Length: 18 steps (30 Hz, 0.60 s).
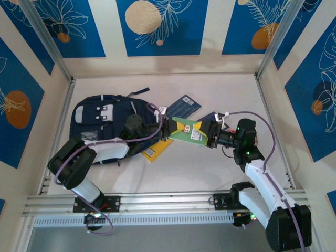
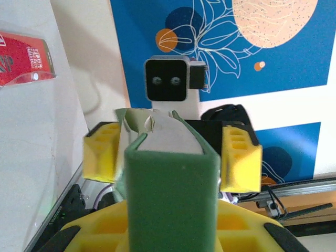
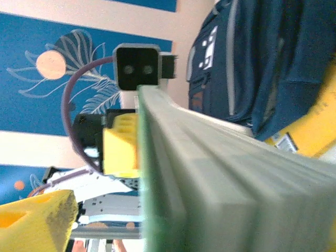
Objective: Pack the student bag
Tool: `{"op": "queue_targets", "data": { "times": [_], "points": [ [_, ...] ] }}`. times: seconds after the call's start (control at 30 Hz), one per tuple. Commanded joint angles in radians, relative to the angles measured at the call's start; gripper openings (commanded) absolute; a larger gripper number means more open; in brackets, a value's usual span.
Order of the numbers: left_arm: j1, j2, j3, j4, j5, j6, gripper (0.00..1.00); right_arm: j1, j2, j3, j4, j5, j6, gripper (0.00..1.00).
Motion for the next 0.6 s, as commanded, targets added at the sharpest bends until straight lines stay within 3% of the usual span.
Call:
{"op": "queue_targets", "data": {
  "times": [0.0, 0.17, 0.43, 0.57],
  "points": [
    [-0.009, -0.028, 0.032, 0.031, 0.003, 0.022, 0.00, 0.013, -0.031, 0.016, 0.081, -0.044, 0.074, 0.87],
    [-0.010, -0.032, 0.031, 0.027, 0.005, 0.025, 0.00, 0.005, -0.077, 0.007, 0.053, -0.054, 0.078, 0.71],
    [-0.009, -0.045, 0.029, 0.002, 0.011, 0.043, 0.00, 0.001, -0.097, 0.043, -0.065, -0.056, 0.020, 0.32],
    [-0.009, -0.063, 0.029, -0.050, 0.011, 0.080, 0.00, -0.002, -0.099, 0.071, -0.180, -0.040, -0.052, 0.25]
  ]
}}
